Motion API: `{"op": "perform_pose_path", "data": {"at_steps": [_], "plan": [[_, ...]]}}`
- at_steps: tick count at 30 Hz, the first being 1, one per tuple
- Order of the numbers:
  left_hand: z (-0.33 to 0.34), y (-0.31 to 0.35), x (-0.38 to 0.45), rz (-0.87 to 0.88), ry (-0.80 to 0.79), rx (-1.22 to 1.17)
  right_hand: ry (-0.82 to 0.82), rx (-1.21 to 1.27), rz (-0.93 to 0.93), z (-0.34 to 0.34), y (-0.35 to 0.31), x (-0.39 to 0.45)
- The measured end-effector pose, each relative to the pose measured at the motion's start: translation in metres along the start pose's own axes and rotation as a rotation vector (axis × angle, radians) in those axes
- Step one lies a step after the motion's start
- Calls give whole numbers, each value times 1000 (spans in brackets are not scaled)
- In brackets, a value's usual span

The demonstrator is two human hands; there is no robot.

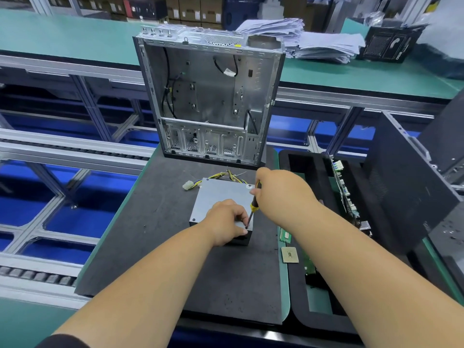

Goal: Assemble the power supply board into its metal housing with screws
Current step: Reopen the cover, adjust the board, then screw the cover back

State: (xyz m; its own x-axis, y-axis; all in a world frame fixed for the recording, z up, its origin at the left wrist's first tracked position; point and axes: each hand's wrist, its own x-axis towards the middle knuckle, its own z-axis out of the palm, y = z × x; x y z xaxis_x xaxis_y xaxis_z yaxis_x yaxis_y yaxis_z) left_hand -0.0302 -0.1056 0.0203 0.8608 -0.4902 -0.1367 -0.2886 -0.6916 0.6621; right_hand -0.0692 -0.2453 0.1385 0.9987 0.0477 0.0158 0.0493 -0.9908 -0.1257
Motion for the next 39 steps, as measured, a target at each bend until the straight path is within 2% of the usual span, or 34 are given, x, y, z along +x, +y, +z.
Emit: {"op": "perform_pose_path", "data": {"at_steps": [5, 8, 12, 14, 17, 20, 24, 28, 33, 39], "plan": [[-1, 0, -3, 34, 13, 0, 2, -15, 49, 0, -10, 2], [-12, -16, -16, 88, 36, -194, 14, 73, 100, -6, -5, 1], [-41, -61, -37, 6, 330, -267, 218, 291, 200, -2, 2, -5], [-54, -89, -47, -124, 440, -262, 270, 556, 307, 4, 1, -4], [-69, -130, -60, -337, 488, -190, 149, 1065, 523, 21, -8, 8], [-77, -163, -71, -450, 443, -80, -12, 1465, 663, 37, -25, 18], [-81, -189, -79, -507, 324, 56, -116, 1786, 649, 54, -52, 24], [-77, -204, -80, -485, 227, 122, -136, 1893, 575, 66, -76, 28], [-70, -212, -72, -435, 304, 128, -136, 1863, 588, 75, -90, 29], [-67, -206, -60, -398, 293, 255, -85, 1789, 557, 78, -83, 17]]}}
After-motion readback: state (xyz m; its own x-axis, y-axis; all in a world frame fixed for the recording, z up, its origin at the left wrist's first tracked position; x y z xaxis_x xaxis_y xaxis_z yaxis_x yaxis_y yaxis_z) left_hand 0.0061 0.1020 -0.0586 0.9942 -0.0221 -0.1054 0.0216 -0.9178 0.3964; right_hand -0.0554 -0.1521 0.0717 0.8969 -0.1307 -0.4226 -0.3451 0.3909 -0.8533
